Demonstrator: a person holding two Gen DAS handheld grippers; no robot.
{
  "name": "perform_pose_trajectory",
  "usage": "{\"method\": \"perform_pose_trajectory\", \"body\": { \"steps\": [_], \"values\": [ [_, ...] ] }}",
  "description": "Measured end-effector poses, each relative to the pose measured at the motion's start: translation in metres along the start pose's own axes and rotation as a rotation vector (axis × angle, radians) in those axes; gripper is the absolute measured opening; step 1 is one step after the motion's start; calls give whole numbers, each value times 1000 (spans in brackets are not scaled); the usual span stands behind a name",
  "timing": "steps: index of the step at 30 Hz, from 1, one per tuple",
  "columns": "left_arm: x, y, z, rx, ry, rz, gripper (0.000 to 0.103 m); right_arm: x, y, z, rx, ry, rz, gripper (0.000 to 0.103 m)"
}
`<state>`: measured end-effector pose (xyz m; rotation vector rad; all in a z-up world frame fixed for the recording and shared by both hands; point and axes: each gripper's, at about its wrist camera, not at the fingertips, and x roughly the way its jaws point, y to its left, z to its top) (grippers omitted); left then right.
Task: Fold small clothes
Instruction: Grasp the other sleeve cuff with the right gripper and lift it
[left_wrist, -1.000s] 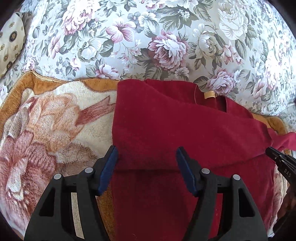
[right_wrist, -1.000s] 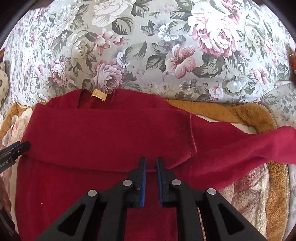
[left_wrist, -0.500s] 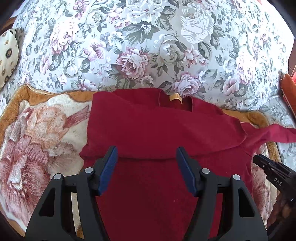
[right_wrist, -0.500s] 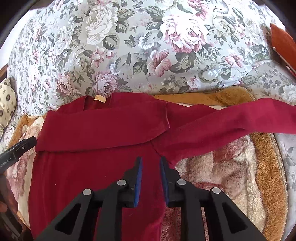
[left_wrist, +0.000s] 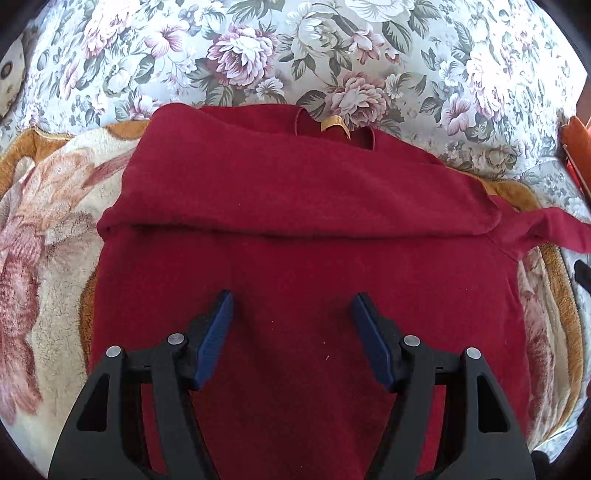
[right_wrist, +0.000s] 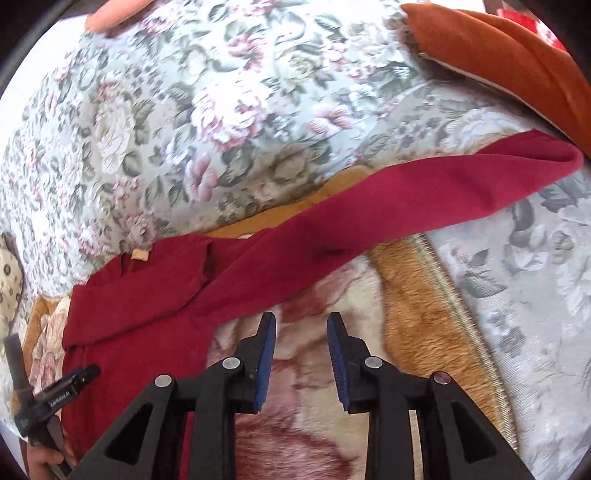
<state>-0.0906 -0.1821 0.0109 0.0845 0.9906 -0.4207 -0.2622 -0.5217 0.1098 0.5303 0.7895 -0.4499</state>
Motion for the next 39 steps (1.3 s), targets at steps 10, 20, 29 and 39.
{"method": "perform_pose_trajectory", "body": {
  "steps": [10, 20, 29, 39],
  "values": [
    [6, -3, -11, 45, -69, -24, 86, -33, -103, 48, 250, -114, -90, 31],
    [7, -9, -13, 68, -68, -11, 89, -2, -113, 108, 161, -90, -127, 31],
    [8, -10, -12, 74, -66, -12, 91, 50, -67, 181, 73, -46, -85, 31],
    [8, -10, -12, 74, -67, -13, 91, 19, -92, 146, -4, -112, -319, 31]
  ]
}}
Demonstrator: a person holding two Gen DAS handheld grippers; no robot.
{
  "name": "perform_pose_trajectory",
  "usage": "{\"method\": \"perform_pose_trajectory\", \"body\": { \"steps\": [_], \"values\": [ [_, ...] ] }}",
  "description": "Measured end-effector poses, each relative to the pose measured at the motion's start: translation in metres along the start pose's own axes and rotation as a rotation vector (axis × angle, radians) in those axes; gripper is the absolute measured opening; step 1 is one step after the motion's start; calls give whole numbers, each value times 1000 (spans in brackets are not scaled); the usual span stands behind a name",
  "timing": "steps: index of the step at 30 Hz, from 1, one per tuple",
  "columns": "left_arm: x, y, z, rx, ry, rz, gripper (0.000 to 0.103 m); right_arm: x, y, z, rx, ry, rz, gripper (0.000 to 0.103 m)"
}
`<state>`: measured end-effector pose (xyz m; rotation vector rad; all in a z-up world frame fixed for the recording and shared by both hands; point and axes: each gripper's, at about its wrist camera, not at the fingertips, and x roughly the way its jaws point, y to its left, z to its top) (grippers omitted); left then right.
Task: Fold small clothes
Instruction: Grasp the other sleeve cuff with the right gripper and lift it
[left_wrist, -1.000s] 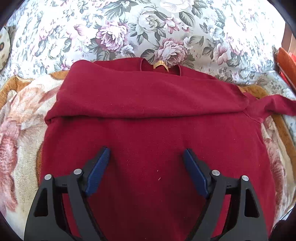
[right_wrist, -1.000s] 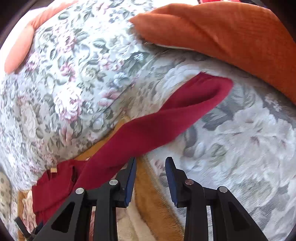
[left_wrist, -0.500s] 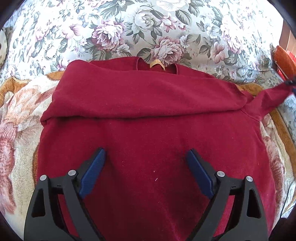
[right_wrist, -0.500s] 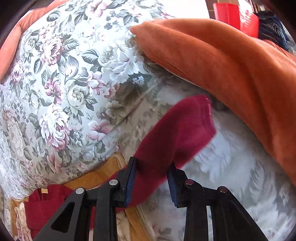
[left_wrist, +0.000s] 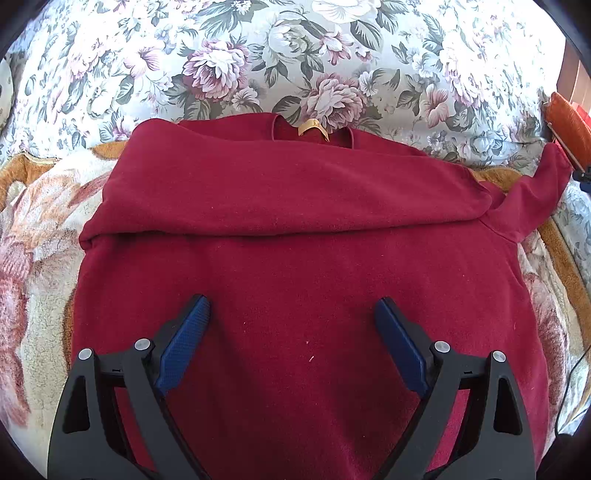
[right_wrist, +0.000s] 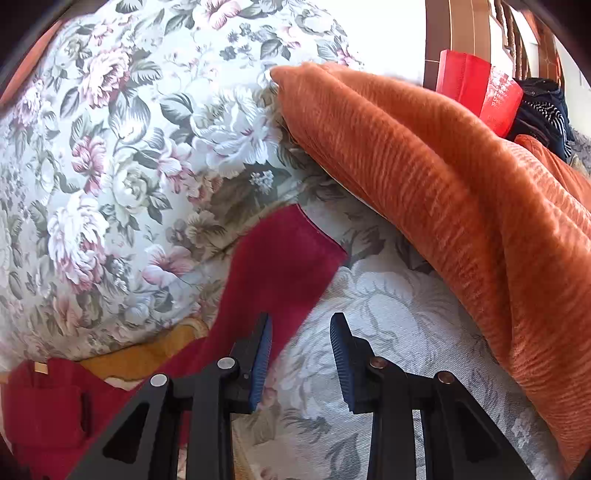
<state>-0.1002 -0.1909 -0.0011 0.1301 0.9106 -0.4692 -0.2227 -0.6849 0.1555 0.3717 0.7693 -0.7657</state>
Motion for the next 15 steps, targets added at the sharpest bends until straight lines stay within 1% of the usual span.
{"method": "perform_pose_trajectory", "body": {
  "steps": [2, 4, 7, 8, 9, 10, 12, 15],
  "values": [
    [0, 0, 0, 0, 0, 0, 91, 13, -3, 2, 25, 11, 2, 31],
    [0, 0, 0, 2, 0, 2, 91, 17, 0, 5, 35, -44, -10, 31],
    [0, 0, 0, 1, 0, 1, 91, 24, 6, 10, 25, -84, -20, 31],
    [1, 0, 0, 1, 0, 1, 91, 26, 8, 10, 20, -97, -18, 23],
    [1, 0, 0, 1, 0, 1, 91, 27, 8, 10, 18, -100, -17, 10],
    [1, 0, 0, 1, 0, 1, 91, 26, 7, 9, 29, -98, -3, 10],
    [-2, 2, 0, -10, -11, -18, 91, 10, 2, 8, 62, -129, 65, 10],
    [-11, 12, 3, -61, -21, -68, 91, -40, 6, 9, 43, -206, 139, 10]
  ]
}}
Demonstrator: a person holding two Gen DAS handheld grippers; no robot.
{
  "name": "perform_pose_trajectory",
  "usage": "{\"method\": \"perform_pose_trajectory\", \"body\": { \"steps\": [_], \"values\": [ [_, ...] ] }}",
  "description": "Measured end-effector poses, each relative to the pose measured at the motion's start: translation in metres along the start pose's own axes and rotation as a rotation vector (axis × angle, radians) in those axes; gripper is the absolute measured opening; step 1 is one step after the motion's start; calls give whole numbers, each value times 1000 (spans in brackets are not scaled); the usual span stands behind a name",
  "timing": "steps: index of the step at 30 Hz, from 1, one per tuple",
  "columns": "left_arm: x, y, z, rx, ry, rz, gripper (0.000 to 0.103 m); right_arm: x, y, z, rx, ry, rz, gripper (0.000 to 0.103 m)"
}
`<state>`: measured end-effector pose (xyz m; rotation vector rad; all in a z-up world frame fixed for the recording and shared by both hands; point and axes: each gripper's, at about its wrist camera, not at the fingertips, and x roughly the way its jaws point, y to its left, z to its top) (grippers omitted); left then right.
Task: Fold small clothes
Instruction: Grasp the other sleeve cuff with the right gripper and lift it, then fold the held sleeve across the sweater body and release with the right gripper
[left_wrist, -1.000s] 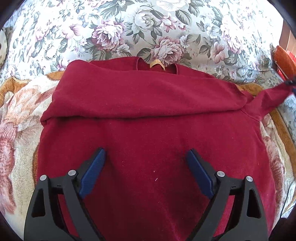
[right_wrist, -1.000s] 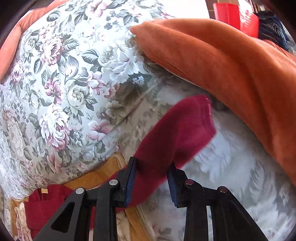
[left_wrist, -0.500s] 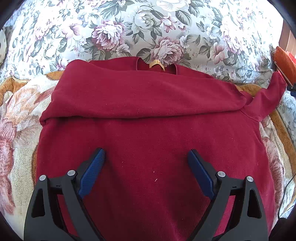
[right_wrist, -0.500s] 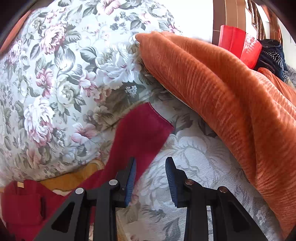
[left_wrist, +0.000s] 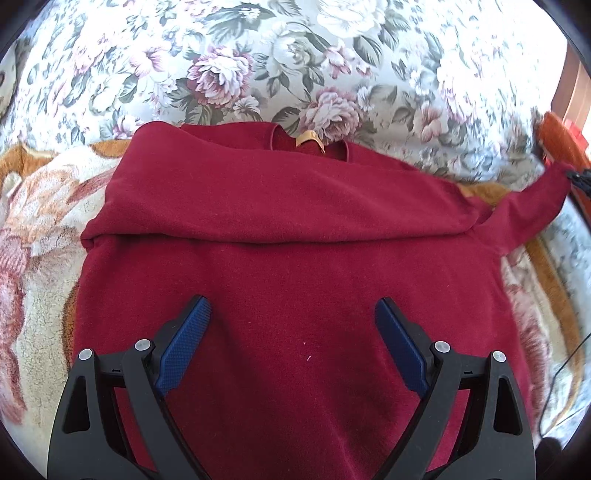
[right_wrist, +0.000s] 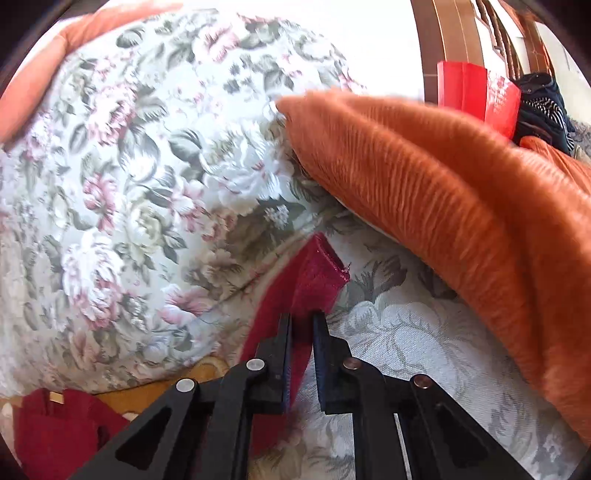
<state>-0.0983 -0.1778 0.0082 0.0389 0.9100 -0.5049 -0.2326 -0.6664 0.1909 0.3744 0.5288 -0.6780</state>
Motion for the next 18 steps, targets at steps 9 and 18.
{"method": "perform_pose_trajectory", "body": {
  "steps": [9, 18],
  "values": [
    [-56, 42, 27, -81, -148, 76, 91, -116, 133, 23, -173, -75, 391, 9],
    [-66, 108, 38, -270, -184, 61, 91, -82, 366, -92, -345, 169, 750, 4]
  ]
}}
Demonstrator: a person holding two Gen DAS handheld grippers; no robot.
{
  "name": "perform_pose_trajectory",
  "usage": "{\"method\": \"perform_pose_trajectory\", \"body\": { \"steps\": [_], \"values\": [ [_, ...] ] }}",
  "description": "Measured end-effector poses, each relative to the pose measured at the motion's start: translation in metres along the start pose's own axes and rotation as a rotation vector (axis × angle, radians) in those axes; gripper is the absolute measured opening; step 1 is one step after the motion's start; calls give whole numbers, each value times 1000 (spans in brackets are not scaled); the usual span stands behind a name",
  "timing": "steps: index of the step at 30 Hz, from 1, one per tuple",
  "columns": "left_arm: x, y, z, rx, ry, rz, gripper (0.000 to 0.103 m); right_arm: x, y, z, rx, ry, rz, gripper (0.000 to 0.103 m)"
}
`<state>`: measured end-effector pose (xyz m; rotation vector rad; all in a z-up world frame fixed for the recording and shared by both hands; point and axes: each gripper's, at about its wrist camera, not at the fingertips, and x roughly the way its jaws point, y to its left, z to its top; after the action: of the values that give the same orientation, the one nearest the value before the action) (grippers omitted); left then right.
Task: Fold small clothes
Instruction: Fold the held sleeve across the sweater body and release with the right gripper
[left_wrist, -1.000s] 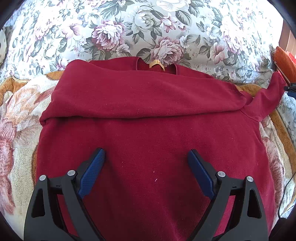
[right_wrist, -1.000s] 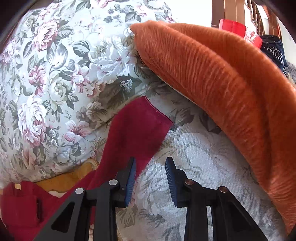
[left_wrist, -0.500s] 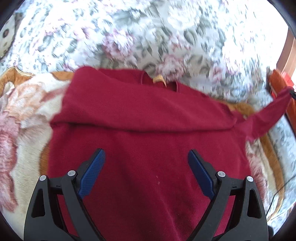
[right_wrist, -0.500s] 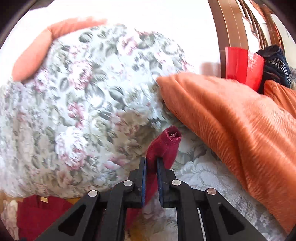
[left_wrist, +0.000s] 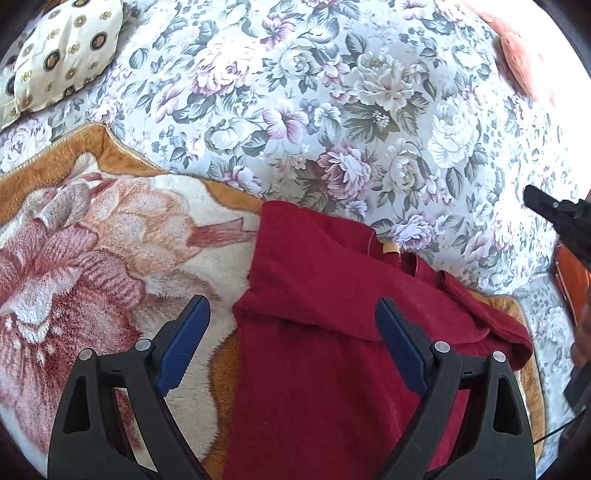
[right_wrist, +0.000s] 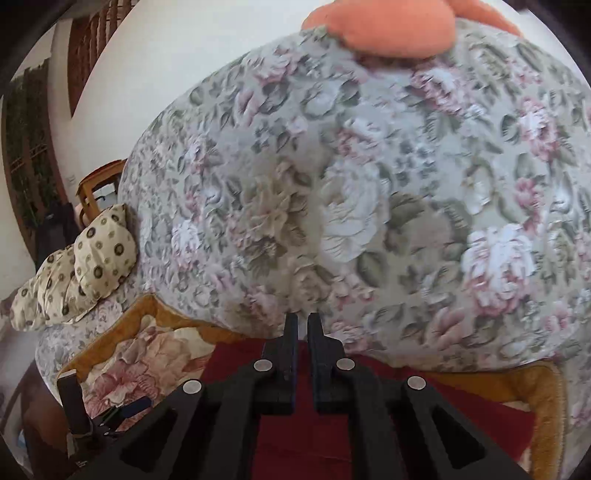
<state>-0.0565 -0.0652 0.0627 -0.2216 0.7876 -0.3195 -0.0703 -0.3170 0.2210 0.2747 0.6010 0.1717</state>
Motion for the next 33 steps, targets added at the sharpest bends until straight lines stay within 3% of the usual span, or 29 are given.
{"method": "perform_pose_trajectory", "body": {
  "steps": [4, 7, 9, 10, 16, 17, 19, 20, 23, 27, 31, 33],
  "values": [
    [16, 10, -4, -56, 79, -26, 91, 45, -5, -22, 85, 103, 16, 4],
    [14, 11, -6, -80, 81, -38, 91, 49, -45, -34, 58, 178, -157, 11],
    [13, 10, -6, -76, 80, -36, 91, 51, -71, -47, 3, 217, -287, 40],
    [13, 10, -6, -78, 78, -33, 91, 57, -86, -56, -17, 251, -340, 43],
    [20, 10, -7, -76, 96, -13, 91, 110, -130, -97, -67, 405, -413, 43],
    [21, 9, -7, -69, 99, -9, 91, 113, -132, -99, -86, 378, -410, 43],
    [22, 8, -7, -60, 98, -4, 91, 111, -139, -93, -84, 334, -428, 18],
    [21, 9, -7, -59, 95, -4, 91, 105, -143, -86, -33, 313, -403, 6],
    [15, 13, -3, -71, 77, -3, 91, 74, -135, -59, 45, 200, -318, 6],
    [-5, 30, 7, -154, 21, -46, 91, 52, -79, -22, 28, 94, -115, 6],
    [-19, 45, 13, -209, -37, -46, 91, 79, -16, -16, 60, 86, 129, 6],
    [-16, 51, 14, -224, -30, -35, 91, 110, 10, -28, 70, 122, 197, 6]
  ]
}}
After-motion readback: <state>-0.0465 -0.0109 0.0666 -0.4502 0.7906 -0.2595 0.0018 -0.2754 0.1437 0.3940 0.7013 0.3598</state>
